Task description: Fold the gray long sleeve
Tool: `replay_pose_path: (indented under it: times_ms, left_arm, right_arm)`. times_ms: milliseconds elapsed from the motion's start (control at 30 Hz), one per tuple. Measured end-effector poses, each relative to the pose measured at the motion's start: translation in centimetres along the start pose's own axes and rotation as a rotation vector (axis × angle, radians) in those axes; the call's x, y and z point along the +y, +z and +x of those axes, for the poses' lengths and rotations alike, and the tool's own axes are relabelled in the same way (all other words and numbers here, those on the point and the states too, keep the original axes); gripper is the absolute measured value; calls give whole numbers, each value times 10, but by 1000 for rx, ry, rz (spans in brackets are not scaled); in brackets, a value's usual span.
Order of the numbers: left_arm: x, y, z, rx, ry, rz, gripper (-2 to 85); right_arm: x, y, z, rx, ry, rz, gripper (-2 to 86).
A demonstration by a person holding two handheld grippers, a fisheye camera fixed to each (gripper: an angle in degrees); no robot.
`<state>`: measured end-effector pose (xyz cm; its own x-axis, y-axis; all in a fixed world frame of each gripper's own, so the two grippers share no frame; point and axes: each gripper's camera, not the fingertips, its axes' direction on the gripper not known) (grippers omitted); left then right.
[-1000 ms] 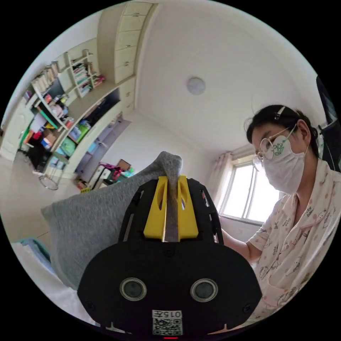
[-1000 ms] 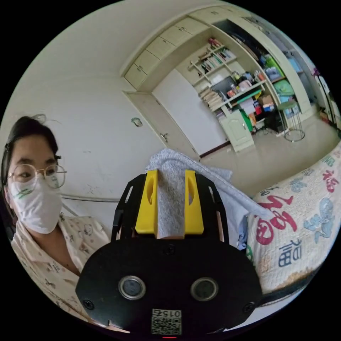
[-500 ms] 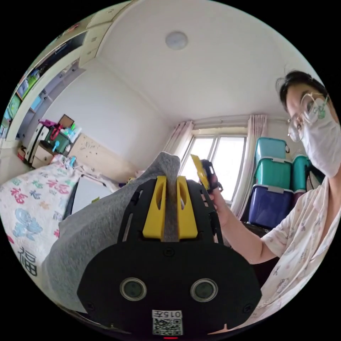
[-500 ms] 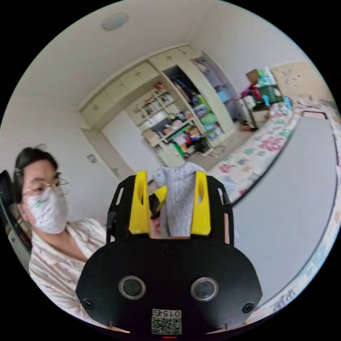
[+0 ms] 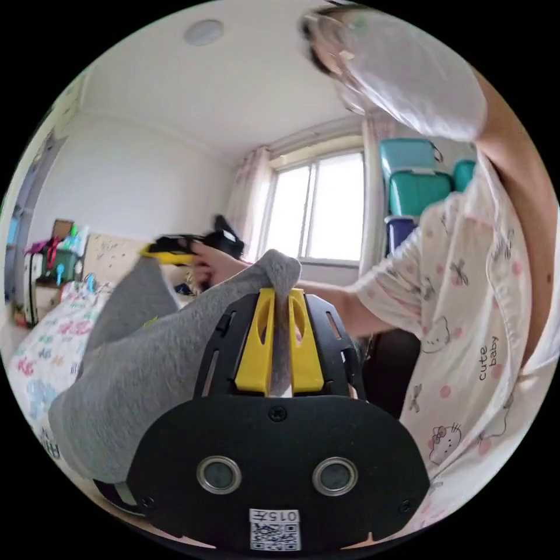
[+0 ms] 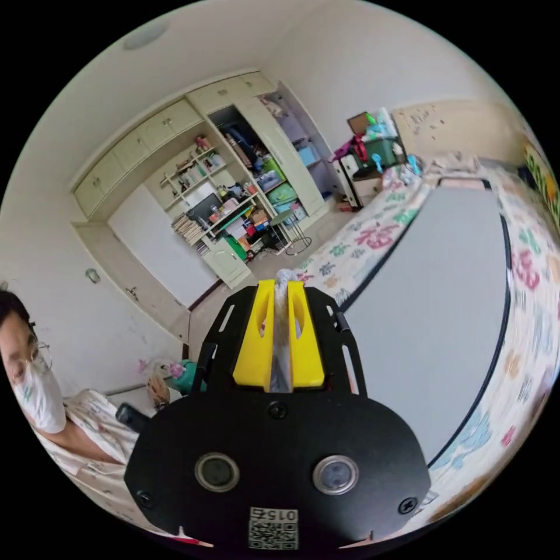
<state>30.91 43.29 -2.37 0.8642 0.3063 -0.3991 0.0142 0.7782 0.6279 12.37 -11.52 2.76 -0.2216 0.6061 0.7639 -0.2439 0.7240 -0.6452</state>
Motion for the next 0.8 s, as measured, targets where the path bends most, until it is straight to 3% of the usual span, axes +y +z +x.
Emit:
replay_pose_path:
  times_ms: [67,167,267,333,400,433,500,633,733,800]
  left_arm:
    - [1,27,7,8,-5,-2,30]
    - [10,87,13,-166,-2,-54,39]
    - [25,143,-4,-122,-52,-258,62]
    - [17,136,-23,-60,-126,-335,69]
    - [-12,97,-40,40,-142,-241,69]
    - [-36,66,-52,42,-78,-155,68]
    - [-72,37,-81,-70,14,-152,65]
    - [-109,27,-209,-233,-38,-344,107]
    - [-107,46,-253,-131,-73,-565,172]
    - [-98,54,-247,-166,-5,-619,179]
  right_arm:
    - [-48,23,-33,26,-87,-93,45]
    - [-90,75,-74,91,-148,-265,52]
    - [-84,107,-81,189,-169,-401,70]
    - [-60,88,-71,203,-150,-388,79]
    - [-32,55,-65,219,-150,-363,82]
    - [-11,28,-61,239,-142,-333,83]
    - [24,-18,-51,283,-83,-261,84]
    - [115,-123,-27,409,152,-81,87]
    - [179,-174,-24,530,331,-18,94]
    - [212,-196,-26,582,430,-2,101]
